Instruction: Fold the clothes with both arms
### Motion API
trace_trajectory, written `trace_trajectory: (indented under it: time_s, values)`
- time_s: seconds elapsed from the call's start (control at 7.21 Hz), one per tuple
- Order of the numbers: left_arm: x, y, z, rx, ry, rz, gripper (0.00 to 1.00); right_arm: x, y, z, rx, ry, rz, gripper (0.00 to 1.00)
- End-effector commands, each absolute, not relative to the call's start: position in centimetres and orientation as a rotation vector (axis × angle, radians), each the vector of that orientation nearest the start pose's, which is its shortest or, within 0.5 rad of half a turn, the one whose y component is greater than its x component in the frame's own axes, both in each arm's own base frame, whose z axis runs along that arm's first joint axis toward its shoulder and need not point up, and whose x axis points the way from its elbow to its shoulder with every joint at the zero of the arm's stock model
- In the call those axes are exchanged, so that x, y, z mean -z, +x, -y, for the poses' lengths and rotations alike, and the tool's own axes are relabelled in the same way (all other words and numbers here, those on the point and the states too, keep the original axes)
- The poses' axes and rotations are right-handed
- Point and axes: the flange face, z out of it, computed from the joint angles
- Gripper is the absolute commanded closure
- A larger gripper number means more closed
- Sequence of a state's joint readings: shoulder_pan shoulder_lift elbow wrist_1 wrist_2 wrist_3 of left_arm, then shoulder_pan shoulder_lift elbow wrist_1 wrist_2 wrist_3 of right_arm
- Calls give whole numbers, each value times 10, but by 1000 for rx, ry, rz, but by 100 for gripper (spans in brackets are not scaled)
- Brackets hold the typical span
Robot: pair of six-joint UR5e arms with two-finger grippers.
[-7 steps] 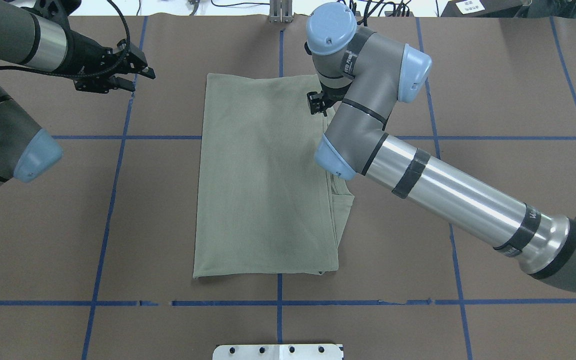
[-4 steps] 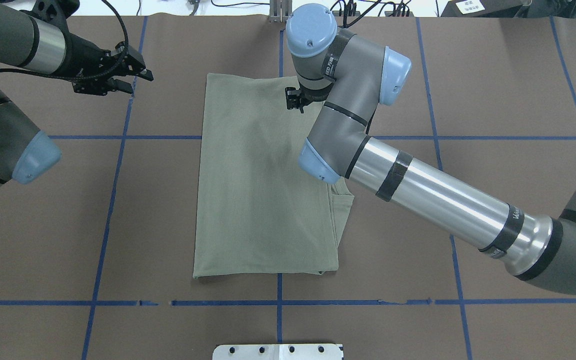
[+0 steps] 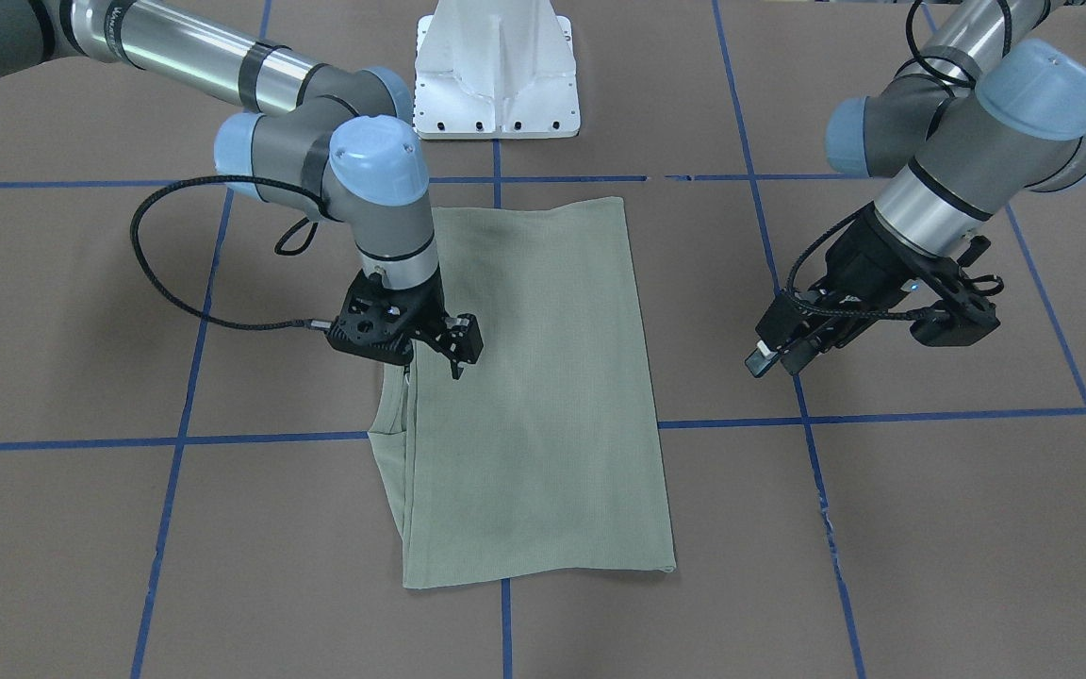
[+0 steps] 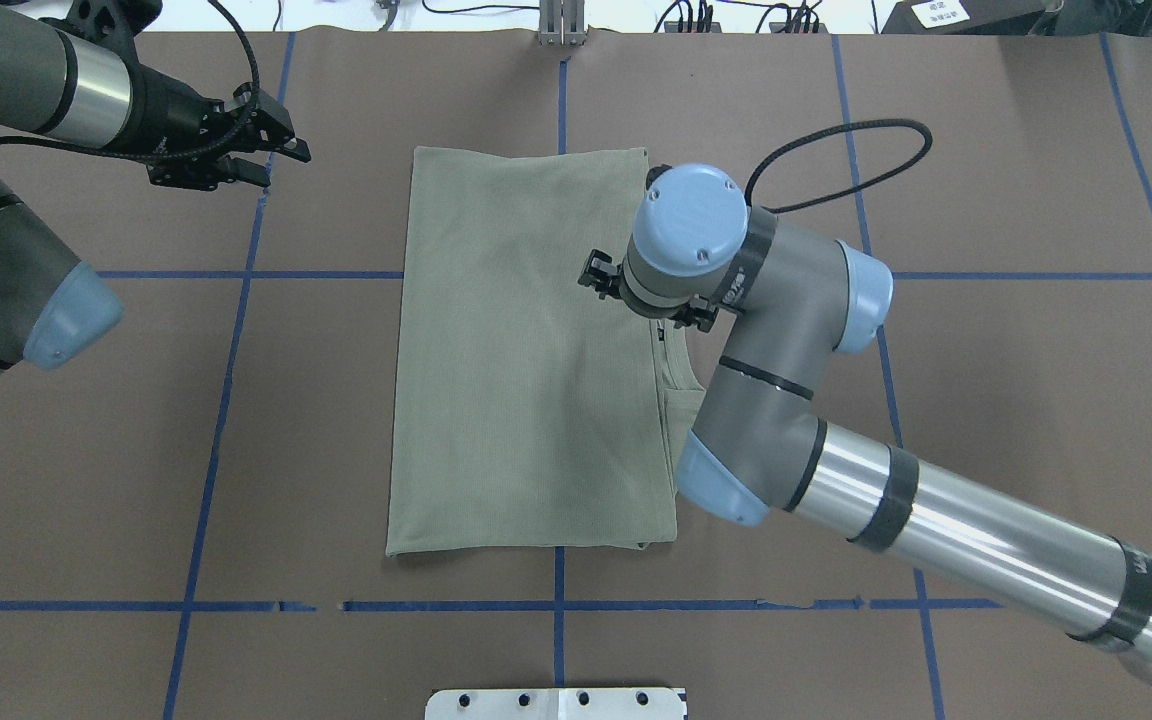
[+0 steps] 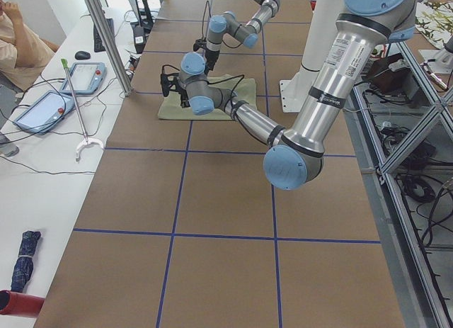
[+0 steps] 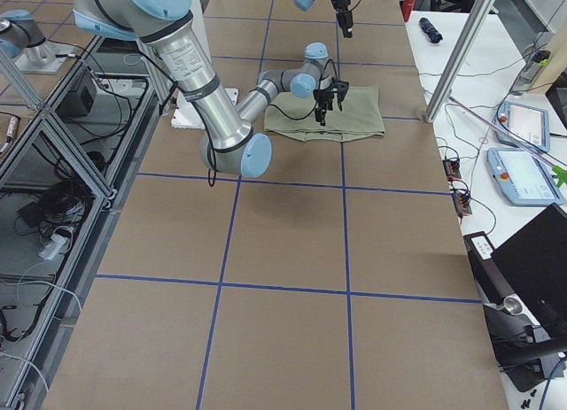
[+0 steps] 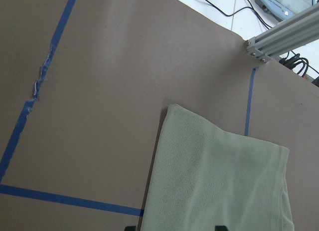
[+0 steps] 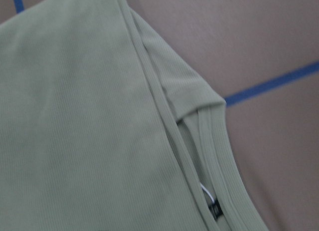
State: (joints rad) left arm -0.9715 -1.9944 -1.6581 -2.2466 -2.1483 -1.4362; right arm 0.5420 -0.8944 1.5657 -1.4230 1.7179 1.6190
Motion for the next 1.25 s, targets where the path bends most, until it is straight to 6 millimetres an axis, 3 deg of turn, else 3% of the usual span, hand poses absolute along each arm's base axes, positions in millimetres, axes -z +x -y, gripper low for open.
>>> trace_trajectory:
  time_s: [0.0,0.14,0.42,0.69,1.11]
  values:
    - [-288,290,562,376,185,-1260,24,-248,-549,365,-650,10,865,0]
    - [-288,288,555,377,180,-1265,21,-241,-555,334,-743,-25,832,0]
    - [-290,286,546,373,177,-1267,21,-244,-577,292,-881,-98,824,0]
    - [-291,286,547,375,178,-1265,21,-265,-578,285,-886,-99,796,0]
    - [-288,283,545,372,182,-1271,21,-268,-583,273,-867,-109,788,1]
